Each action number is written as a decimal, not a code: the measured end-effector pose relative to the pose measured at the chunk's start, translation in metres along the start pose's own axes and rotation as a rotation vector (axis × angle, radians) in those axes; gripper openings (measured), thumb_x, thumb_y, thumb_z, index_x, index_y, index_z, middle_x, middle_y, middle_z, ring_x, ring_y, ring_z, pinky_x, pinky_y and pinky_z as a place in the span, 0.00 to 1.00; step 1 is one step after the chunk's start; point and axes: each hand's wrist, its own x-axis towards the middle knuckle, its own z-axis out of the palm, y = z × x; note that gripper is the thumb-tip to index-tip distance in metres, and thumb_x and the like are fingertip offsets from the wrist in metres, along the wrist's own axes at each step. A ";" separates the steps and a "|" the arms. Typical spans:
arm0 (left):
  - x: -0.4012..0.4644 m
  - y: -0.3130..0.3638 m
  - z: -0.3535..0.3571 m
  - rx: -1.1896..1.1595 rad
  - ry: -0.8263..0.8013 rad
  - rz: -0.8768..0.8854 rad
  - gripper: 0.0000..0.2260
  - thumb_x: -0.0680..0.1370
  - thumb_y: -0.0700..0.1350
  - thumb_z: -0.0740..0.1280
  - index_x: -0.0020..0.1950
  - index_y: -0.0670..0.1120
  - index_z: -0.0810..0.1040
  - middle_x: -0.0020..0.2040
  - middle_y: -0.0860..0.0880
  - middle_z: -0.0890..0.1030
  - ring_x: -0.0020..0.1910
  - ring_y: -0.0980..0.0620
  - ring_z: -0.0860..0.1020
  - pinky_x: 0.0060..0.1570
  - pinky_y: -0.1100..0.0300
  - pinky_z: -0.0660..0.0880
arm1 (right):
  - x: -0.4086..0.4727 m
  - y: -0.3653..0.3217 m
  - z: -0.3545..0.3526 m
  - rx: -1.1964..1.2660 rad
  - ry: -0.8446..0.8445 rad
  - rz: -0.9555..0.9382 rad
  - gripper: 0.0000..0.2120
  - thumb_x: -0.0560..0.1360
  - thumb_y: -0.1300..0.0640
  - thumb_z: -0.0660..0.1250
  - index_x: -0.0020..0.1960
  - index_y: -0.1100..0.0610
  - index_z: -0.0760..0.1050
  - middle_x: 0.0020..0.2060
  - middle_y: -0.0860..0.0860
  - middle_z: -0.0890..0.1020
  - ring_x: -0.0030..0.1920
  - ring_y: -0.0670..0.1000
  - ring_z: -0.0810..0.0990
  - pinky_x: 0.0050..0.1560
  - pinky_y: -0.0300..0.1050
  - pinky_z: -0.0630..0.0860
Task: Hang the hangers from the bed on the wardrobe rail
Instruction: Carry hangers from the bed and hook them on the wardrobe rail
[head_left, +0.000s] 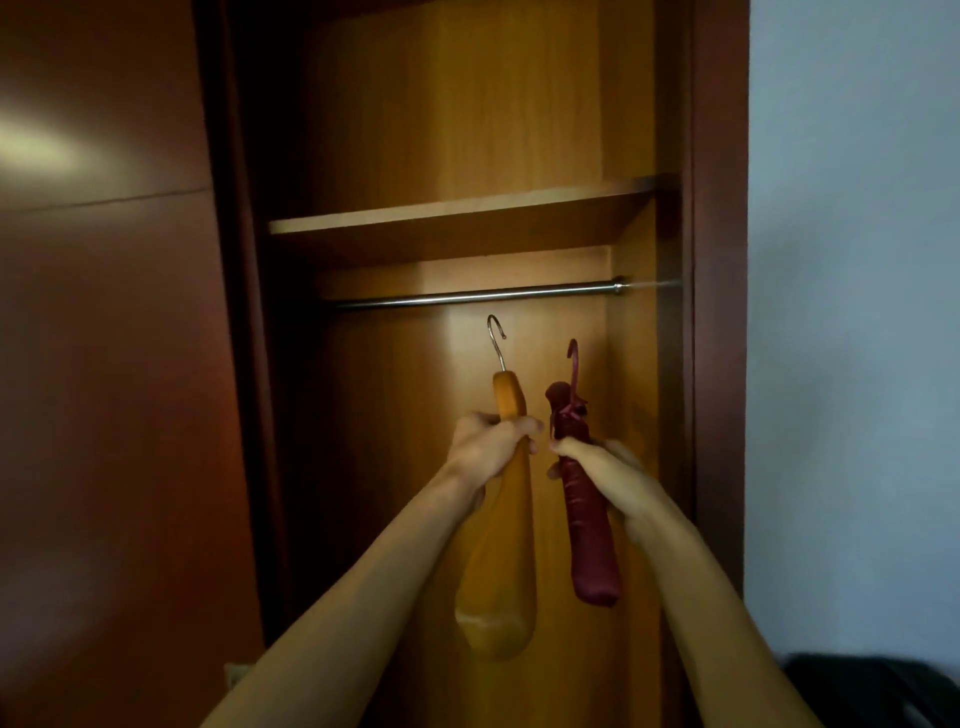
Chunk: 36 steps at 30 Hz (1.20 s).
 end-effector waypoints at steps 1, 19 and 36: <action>0.020 0.003 0.004 0.005 -0.013 0.014 0.09 0.72 0.48 0.73 0.41 0.42 0.84 0.35 0.47 0.83 0.35 0.48 0.80 0.38 0.57 0.79 | 0.020 -0.004 -0.002 0.006 0.019 0.005 0.15 0.75 0.48 0.71 0.56 0.57 0.81 0.41 0.51 0.86 0.41 0.49 0.82 0.37 0.42 0.73; 0.257 0.066 0.053 -0.048 -0.264 0.062 0.02 0.71 0.38 0.74 0.38 0.40 0.83 0.28 0.47 0.82 0.24 0.52 0.78 0.28 0.63 0.76 | 0.247 -0.099 -0.047 0.056 0.126 -0.043 0.08 0.81 0.56 0.63 0.45 0.57 0.76 0.26 0.51 0.82 0.23 0.44 0.80 0.22 0.33 0.72; 0.298 0.033 0.101 -0.025 -0.313 0.018 0.07 0.69 0.47 0.75 0.37 0.43 0.84 0.33 0.47 0.85 0.32 0.48 0.82 0.39 0.55 0.80 | 0.281 -0.086 -0.067 -0.053 0.219 0.139 0.11 0.80 0.54 0.64 0.52 0.63 0.74 0.30 0.59 0.80 0.20 0.53 0.78 0.19 0.38 0.73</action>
